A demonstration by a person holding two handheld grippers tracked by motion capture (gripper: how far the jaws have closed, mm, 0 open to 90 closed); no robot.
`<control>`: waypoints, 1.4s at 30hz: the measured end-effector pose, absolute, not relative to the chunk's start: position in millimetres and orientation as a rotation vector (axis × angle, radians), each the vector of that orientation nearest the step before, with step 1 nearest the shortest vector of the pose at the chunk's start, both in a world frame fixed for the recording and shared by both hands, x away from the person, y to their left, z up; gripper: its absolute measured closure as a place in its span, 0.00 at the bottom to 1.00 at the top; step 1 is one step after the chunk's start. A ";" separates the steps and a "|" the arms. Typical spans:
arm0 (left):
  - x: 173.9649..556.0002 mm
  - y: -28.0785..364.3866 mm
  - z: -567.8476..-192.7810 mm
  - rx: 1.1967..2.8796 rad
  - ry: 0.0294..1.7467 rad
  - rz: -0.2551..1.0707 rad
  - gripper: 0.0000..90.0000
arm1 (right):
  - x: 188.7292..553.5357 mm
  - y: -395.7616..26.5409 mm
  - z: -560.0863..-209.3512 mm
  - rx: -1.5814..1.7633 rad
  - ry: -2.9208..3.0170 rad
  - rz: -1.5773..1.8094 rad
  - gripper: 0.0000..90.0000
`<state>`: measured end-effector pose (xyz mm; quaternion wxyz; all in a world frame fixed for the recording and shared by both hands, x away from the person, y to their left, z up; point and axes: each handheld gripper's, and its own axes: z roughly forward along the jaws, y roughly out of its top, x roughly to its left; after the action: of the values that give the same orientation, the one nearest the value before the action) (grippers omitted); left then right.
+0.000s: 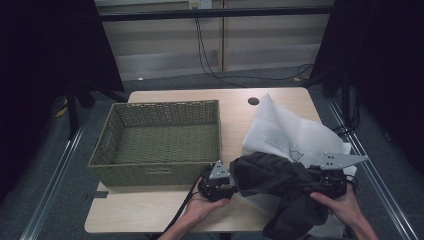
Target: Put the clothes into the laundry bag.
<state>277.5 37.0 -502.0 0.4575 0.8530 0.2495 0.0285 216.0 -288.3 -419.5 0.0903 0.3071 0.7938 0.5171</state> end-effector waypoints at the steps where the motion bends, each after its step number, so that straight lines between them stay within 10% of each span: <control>1: 278.9 38.5 -501.1 2.110 0.616 0.064 0.89 | 216.0 -287.7 -421.4 0.916 2.367 1.529 0.70; 15: 267.0 38.4 -483.1 2.019 0.480 -0.039 0.98 | 239.1 -260.1 -454.2 0.904 2.502 1.168 0.49; 42: 258.3 38.5 -479.3 2.022 0.405 -0.044 0.98 | 289.5 -257.5 -465.6 0.998 2.292 1.007 0.44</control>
<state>258.3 38.5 -479.3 0.5139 0.8410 0.1683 -0.0185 289.5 -257.5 -465.6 0.2212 0.3611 0.8293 0.3645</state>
